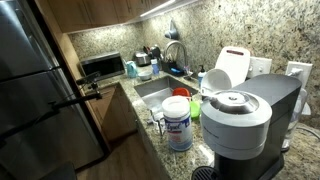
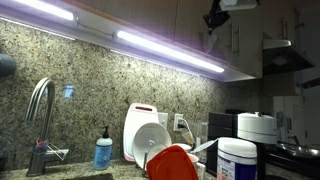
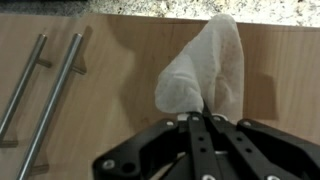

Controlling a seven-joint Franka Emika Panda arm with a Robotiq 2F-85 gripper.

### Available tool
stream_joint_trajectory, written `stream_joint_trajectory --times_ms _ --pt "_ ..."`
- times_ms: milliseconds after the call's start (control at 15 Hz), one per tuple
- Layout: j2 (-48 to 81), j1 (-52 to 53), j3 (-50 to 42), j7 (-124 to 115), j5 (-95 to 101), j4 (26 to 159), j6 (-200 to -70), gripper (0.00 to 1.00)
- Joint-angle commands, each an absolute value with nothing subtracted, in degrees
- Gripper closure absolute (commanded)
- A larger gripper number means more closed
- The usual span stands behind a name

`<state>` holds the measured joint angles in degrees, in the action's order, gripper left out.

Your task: Remove a wipe from the container

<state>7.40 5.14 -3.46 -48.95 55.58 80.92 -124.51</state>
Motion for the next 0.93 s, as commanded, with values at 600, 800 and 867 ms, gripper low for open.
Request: stream_joint_trajectory --times_ms 600,800,867 --pt "9.06 8.86 0.65 -42.64 58.22 81.02 -134.86 0.99" --pt "9.60 9.65 1.23 -41.09 59.81 80.87 -135.36 0.99" --pt "9.78 9.64 1.05 -40.96 60.00 80.84 -135.51 0.99"
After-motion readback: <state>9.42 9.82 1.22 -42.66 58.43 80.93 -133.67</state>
